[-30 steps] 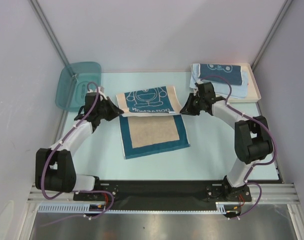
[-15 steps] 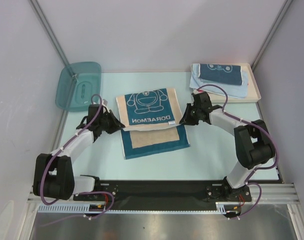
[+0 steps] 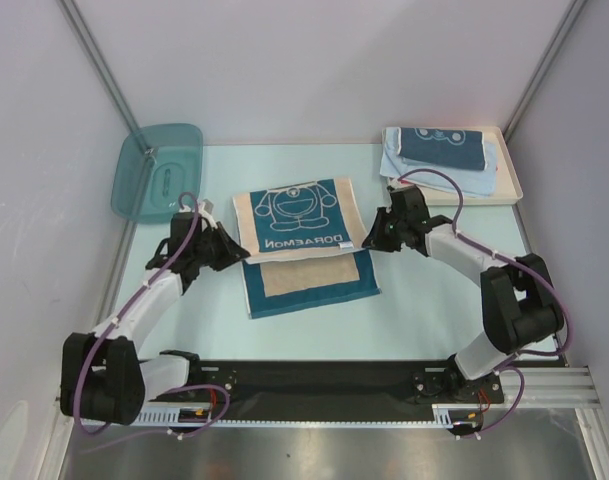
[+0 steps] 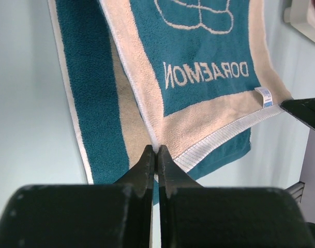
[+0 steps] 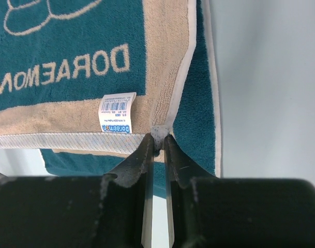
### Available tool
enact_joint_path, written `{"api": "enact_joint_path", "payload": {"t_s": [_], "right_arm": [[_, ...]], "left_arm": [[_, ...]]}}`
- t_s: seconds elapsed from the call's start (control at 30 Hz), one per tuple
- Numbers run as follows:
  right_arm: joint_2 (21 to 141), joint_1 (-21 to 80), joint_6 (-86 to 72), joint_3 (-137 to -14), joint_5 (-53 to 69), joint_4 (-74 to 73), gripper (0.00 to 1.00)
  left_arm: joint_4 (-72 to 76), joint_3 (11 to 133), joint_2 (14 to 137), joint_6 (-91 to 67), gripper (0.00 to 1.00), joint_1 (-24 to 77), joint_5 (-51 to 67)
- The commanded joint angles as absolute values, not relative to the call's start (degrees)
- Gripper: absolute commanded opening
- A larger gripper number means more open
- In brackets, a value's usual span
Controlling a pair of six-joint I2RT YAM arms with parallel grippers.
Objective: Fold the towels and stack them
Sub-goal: Fold the towel
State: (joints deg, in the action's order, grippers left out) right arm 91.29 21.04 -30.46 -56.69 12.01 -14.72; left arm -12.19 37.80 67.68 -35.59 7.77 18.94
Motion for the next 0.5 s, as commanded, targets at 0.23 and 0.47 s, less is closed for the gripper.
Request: {"api": "enact_joint_path", "payload": {"t_s": [0.23, 0.47], "right_arm": [[85.1, 22.5, -30.1, -56.7, 9.0, -16.3, 0.00], [83.9, 23.4, -30.4, -55.4, 8.4, -16.4, 0.00]], "left_arm": [[-16.6, 37.2, 60.1, -33.2, 0.00, 8.2, 21.3], [-17.7, 35.2, 58.3, -32.4, 0.00, 8.5, 21.9]]}}
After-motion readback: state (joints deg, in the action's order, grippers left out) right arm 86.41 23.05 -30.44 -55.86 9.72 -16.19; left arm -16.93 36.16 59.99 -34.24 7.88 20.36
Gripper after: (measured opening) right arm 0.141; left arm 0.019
